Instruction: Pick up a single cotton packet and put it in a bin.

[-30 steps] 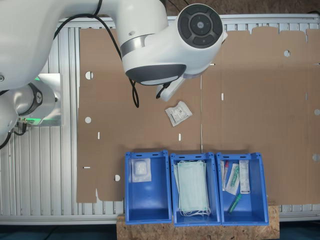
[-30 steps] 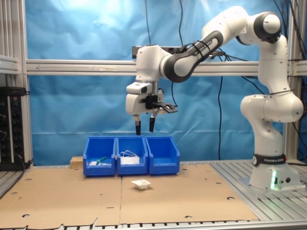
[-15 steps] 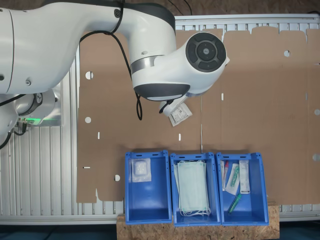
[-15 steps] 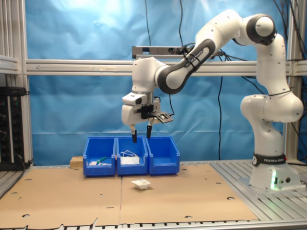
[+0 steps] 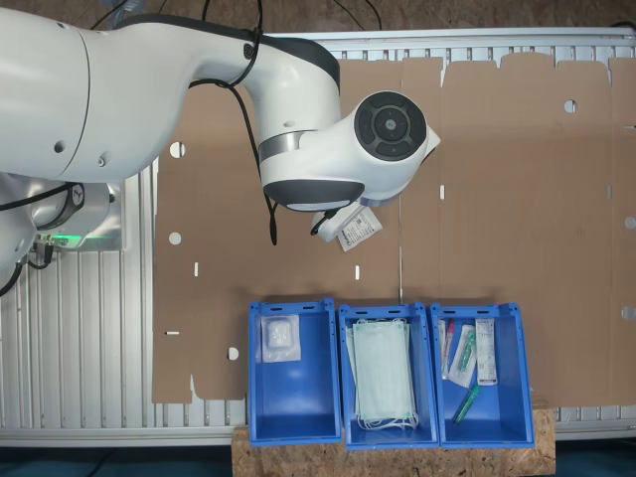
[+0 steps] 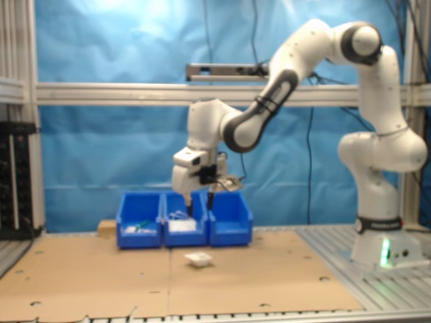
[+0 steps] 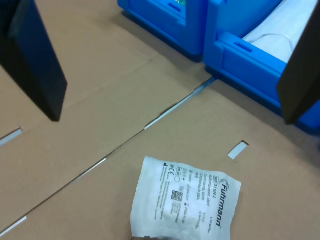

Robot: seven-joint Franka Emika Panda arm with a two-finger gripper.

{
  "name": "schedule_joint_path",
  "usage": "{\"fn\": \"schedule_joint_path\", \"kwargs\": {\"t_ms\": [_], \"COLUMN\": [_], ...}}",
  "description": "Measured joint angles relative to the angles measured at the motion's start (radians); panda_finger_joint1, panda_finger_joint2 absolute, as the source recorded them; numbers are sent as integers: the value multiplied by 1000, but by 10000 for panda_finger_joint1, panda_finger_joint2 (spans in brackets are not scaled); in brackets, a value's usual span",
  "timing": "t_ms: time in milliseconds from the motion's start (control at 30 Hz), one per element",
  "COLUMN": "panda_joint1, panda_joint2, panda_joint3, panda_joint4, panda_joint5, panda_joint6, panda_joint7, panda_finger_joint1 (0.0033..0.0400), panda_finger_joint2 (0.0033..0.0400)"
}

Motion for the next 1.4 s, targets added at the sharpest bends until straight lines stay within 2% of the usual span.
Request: {"fn": "schedule_joint_path", "kwargs": {"t_ms": [333, 667, 867, 1067, 1100, 1400], "panda_joint1": [0, 0, -6, -36, -36, -101], "panda_joint2": [102, 184, 226, 273, 273, 323], "panda_joint3": [0, 0, 2, 21, 21, 70], "panda_joint4": [-3, -1, 8, 39, 39, 72], "panda_joint5": [74, 204, 268, 335, 335, 442], "panda_joint6": [65, 94, 105, 113, 113, 120], "panda_joint7": [0, -6, -17, -33, -33, -80], "panda_finger_joint1": [400, 400, 400, 400, 400, 400], "panda_finger_joint2": [400, 400, 400, 400, 400, 400]}}
